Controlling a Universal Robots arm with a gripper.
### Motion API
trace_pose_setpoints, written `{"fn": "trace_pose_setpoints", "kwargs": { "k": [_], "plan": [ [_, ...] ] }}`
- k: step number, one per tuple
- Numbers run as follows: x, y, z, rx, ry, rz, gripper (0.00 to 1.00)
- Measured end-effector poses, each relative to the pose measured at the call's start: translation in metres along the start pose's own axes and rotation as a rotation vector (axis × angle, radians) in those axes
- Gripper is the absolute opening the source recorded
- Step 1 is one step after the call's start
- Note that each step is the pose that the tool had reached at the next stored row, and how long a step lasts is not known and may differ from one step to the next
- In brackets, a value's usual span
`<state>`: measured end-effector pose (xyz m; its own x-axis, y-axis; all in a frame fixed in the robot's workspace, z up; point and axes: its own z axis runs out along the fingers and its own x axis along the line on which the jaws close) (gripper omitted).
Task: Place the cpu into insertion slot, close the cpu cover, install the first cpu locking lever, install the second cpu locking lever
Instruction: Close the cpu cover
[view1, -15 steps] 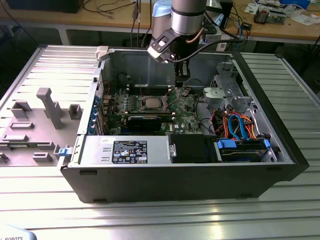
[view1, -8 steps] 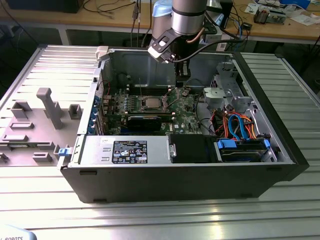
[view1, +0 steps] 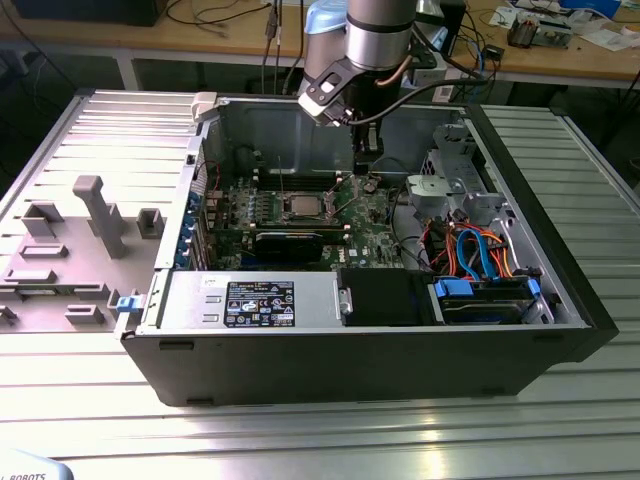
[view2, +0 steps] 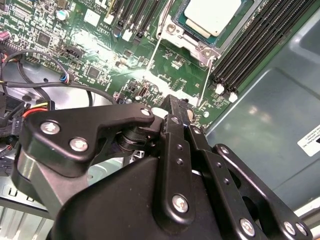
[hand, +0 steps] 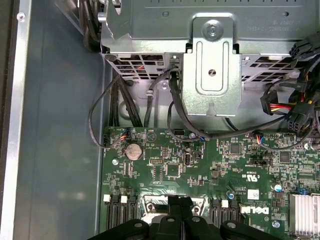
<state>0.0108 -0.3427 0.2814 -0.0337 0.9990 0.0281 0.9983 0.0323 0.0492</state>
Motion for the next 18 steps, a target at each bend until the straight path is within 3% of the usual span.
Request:
{"fn": "trace_pose_setpoints", "kwargs": {
  "k": [8, 18],
  "plan": [
    [-0.0002, 0.0068, 0.0004, -0.0001, 0.0001, 0.000, 0.11],
    [-0.0003, 0.0090, 0.0005, -0.0001, 0.0001, 0.000, 0.11]
  ]
}}
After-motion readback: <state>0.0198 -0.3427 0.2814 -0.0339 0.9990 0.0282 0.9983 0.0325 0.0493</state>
